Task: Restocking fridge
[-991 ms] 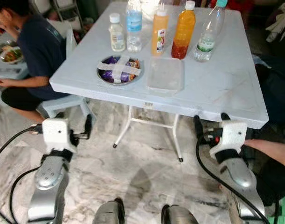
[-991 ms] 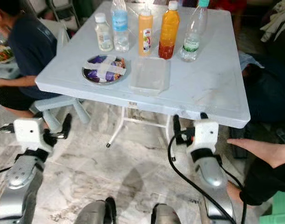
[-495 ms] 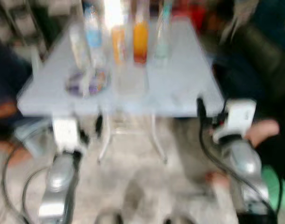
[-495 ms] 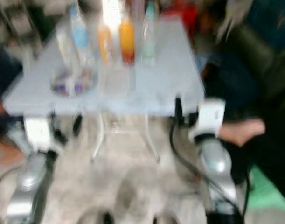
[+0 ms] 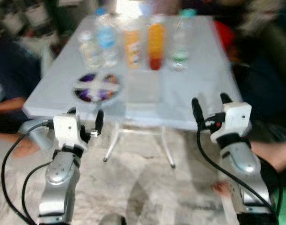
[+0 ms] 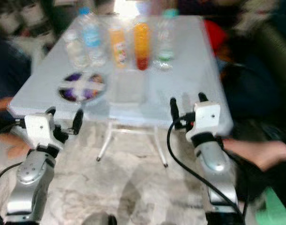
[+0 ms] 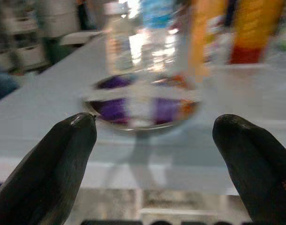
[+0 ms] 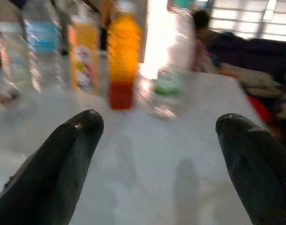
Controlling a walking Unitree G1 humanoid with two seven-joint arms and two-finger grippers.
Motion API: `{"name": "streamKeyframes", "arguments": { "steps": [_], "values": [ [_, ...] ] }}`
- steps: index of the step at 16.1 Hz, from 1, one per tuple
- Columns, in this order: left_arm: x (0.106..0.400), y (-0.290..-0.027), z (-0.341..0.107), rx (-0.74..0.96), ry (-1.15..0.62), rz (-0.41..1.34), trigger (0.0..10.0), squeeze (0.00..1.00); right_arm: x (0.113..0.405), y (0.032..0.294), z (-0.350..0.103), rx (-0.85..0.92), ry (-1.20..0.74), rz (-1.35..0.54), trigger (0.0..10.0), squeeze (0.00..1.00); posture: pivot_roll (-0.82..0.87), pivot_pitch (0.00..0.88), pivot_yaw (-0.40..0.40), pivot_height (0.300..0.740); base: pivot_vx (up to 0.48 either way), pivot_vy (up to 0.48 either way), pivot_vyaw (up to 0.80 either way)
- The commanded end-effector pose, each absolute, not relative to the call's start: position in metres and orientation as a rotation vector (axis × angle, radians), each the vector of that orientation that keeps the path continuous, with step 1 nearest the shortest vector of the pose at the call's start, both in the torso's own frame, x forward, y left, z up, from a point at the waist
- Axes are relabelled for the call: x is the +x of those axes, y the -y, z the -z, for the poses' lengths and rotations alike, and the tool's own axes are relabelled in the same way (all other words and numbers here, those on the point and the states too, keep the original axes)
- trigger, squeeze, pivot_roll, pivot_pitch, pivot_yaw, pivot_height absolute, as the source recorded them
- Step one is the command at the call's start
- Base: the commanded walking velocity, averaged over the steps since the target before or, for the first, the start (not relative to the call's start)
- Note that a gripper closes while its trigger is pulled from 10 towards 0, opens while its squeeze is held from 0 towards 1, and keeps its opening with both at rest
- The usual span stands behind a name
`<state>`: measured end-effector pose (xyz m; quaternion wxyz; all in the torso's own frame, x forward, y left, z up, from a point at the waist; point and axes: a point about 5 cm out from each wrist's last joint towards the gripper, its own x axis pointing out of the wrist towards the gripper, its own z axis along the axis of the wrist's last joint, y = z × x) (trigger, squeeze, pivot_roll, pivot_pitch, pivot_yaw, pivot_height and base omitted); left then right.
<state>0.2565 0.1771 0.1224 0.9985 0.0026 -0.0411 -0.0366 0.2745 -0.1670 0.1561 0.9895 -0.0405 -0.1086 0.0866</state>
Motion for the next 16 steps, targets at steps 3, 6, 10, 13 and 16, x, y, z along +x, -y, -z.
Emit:
{"name": "streamKeyframes", "arguments": {
  "steps": [3, 6, 10, 13, 16],
  "values": [
    [0.256, -0.182, -0.12, 0.011, 0.068, 0.042, 10.0, 0.0, 0.272, 0.16, -0.163, -0.065, 0.246, -0.213, 10.0, 0.0, -0.07, 0.089, 0.052, 0.74, 0.376, 0.0, 0.54],
    [0.256, -0.187, -0.12, 0.032, 0.07, 0.027, 10.0, 0.0, 0.269, 0.161, -0.16, -0.05, 0.235, -0.214, 10.0, 0.0, -0.07, 0.096, 0.054, 0.74, 0.188, 0.0, 0.0],
    [0.253, -0.198, -0.108, 0.083, -0.006, 0.003, 10.0, 0.0, 0.269, 0.153, -0.161, 0.069, 0.202, -0.258, 10.0, 0.0, -0.07, 0.102, 0.05, 0.74, 0.0, 0.0, 0.0],
    [0.248, -0.215, -0.1, 0.029, -0.047, -0.021, 10.0, 0.0, 0.276, 0.154, -0.16, 0.136, 0.173, -0.247, 10.0, 0.0, -0.06, 0.107, 0.053, 0.74, 0.0, 0.0, 0.0],
    [0.244, -0.216, -0.098, 0.043, -0.052, -0.026, 10.0, 0.0, 0.283, 0.146, -0.163, 0.183, 0.165, -0.355, 10.0, 0.0, -0.05, 0.117, 0.056, 0.74, 0.0, 0.0, 0.0]
  ]
}}
